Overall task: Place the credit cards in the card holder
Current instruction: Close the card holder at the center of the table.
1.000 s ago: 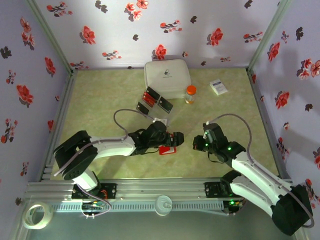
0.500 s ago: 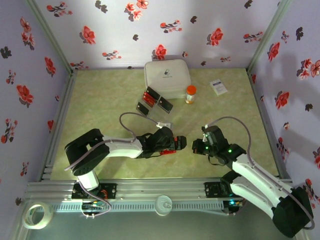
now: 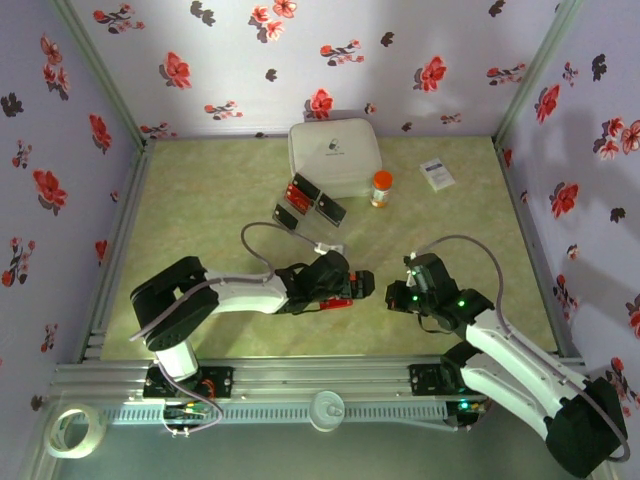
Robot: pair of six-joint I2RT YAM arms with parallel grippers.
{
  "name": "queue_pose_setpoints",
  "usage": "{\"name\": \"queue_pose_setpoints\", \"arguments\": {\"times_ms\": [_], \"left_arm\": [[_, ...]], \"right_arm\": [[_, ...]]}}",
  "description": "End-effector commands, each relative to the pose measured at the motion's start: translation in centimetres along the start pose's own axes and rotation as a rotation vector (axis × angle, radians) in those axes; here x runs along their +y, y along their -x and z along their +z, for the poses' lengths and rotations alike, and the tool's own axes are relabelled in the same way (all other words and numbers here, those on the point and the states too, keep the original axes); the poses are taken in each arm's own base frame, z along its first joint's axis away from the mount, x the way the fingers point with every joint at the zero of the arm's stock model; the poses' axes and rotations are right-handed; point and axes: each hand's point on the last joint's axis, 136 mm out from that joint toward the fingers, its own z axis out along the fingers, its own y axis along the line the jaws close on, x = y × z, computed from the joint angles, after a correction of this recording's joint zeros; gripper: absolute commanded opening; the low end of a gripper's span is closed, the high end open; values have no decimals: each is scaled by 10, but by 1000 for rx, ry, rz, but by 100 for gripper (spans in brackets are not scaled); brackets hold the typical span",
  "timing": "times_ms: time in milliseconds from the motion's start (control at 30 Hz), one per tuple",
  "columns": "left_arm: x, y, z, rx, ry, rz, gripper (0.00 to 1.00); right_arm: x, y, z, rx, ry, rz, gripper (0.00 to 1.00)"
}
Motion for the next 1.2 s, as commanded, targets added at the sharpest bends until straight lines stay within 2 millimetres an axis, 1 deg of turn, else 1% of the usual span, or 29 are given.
{"name": "queue_pose_setpoints", "arguments": {"times_ms": [0,133,233,367,467,533,700,833,933,1033,1133,1167], "left_arm": [[-21,25,-17,0,-62,16,100],[-23,47,-27,-11,-87,16,100],[-19,60,-32,-19,-104,-4,100],[-8,77,-42,-50,-117,-33,100],[8,94,-58,-97,-107,-55,100],[22,105,-73,-132,-93,-81,100],[66,118,-106,-198,7,-140,100],[109,114,-129,-231,145,-202,100],[137,106,-144,-255,237,-252,100],[157,96,-153,-268,286,-287,100],[170,85,-156,-264,311,-302,100],[172,83,-156,-262,313,-301,100]], "right_arm": [[2,0,-2,-3,18,5,5],[19,7,-3,-14,91,26,5],[31,15,-6,-23,109,28,5],[53,24,-7,-22,117,-15,5],[76,27,-3,-3,120,-72,5],[98,29,2,11,134,-115,5],[142,28,25,68,151,-205,5],[172,24,44,110,161,-253,4],[185,24,55,124,163,-265,3],[189,23,68,142,156,-265,3],[191,21,82,166,146,-268,3],[192,20,85,175,145,-270,3]]}}
